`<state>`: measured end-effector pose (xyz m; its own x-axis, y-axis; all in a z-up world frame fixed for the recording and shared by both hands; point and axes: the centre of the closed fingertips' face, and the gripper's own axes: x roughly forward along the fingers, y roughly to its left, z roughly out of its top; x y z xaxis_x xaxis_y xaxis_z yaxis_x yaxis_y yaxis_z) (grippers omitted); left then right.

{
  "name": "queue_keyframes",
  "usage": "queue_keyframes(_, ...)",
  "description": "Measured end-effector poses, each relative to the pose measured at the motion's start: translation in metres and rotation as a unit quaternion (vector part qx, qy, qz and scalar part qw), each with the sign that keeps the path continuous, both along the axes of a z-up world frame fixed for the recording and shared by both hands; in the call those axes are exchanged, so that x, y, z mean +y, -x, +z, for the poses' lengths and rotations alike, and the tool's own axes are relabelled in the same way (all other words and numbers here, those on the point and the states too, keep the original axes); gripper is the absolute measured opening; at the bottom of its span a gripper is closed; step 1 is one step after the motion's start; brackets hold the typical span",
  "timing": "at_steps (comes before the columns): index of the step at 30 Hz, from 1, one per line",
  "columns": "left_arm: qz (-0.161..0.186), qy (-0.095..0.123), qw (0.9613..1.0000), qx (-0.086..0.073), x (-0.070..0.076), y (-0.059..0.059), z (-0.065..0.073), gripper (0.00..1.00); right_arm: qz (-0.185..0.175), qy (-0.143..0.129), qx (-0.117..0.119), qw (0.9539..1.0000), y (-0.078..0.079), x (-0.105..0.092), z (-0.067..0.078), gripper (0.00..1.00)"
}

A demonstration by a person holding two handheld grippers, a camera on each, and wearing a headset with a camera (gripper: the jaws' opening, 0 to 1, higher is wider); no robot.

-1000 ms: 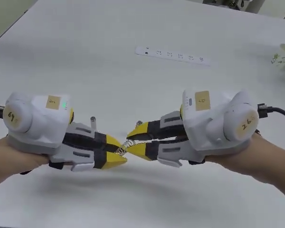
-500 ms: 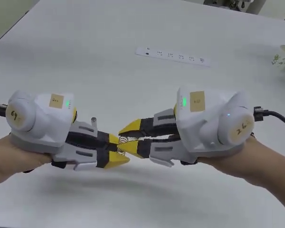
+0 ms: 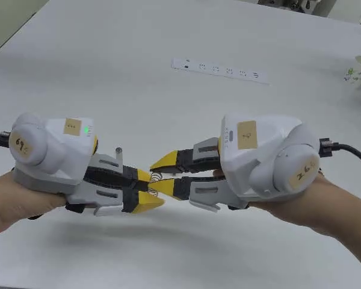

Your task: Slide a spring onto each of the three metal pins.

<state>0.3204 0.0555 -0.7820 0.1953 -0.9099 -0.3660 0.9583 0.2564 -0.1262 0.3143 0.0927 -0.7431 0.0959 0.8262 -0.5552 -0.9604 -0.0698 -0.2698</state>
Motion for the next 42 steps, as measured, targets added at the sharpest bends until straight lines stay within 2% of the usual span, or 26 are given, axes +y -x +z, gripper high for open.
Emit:
queue_keyframes(5, 0.002, 0.001, 1.0, 0.009, -0.001, 0.002, -0.001, 0.04, 0.009, 0.008, -0.011, 0.9999, 0.002, 0.0, -0.001, 0.07)
queue_keyframes(7, 0.005, -0.002, 0.9999, 0.013, 0.0, 0.001, -0.003, 0.04, 0.018, 0.025, -0.028, 0.9991, 0.002, -0.001, -0.004, 0.07)
queue_keyframes(16, 0.013, -0.004, 0.9995, 0.027, 0.005, 0.0, -0.005, 0.08, 0.02, 0.031, -0.034, 0.9987, 0.001, -0.001, -0.005, 0.07)
queue_keyframes(23, 0.021, -0.004, 0.9993, 0.03, 0.007, 0.0, -0.005, 0.1, 0.021, 0.034, -0.035, 0.9986, 0.0, -0.001, -0.005, 0.07)
queue_keyframes(42, 0.067, 0.011, 0.9975, 0.02, 0.026, -0.009, 0.002, 0.3, 0.007, 0.04, -0.025, 0.9988, -0.009, -0.005, -0.009, 0.07)
